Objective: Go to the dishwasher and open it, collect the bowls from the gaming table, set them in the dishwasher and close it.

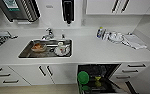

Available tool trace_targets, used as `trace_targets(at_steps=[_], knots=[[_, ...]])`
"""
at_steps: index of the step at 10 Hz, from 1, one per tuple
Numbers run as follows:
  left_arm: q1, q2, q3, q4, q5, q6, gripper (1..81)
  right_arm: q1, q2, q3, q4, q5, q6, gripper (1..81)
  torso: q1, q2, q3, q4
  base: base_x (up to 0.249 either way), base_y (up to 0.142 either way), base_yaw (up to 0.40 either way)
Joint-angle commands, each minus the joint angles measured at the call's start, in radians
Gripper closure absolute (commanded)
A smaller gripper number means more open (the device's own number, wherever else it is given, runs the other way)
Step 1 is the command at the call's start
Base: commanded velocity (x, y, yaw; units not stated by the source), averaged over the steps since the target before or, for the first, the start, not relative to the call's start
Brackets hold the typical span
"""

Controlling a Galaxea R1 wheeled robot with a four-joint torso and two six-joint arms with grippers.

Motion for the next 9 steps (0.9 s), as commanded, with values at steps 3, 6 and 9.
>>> trace_targets(at_steps=[3,6,9], knots=[[-0.018,-0.003,0.001,-0.088,0.037,-0.005,1.0,-0.093,0.136,-0.240,0.015,-0.075,-0.130,1.0,0.000,0.000,0.000,0.000,0.000,0.000,0.000],[-0.018,-0.013,0.001,-0.087,0.036,-0.003,1.0,-0.159,0.249,-0.374,0.021,-0.077,-0.182,1.0,0.064,-0.100,0.000,0.000,0.000,0.000,0.000],[-0.018,-0.018,0.003,-0.087,0.036,-0.003,1.0,-0.214,0.296,-0.377,0.021,-0.040,-0.221,1.0,0.084,-0.133,0.000,0.000,0.000,0.000,0.000]])
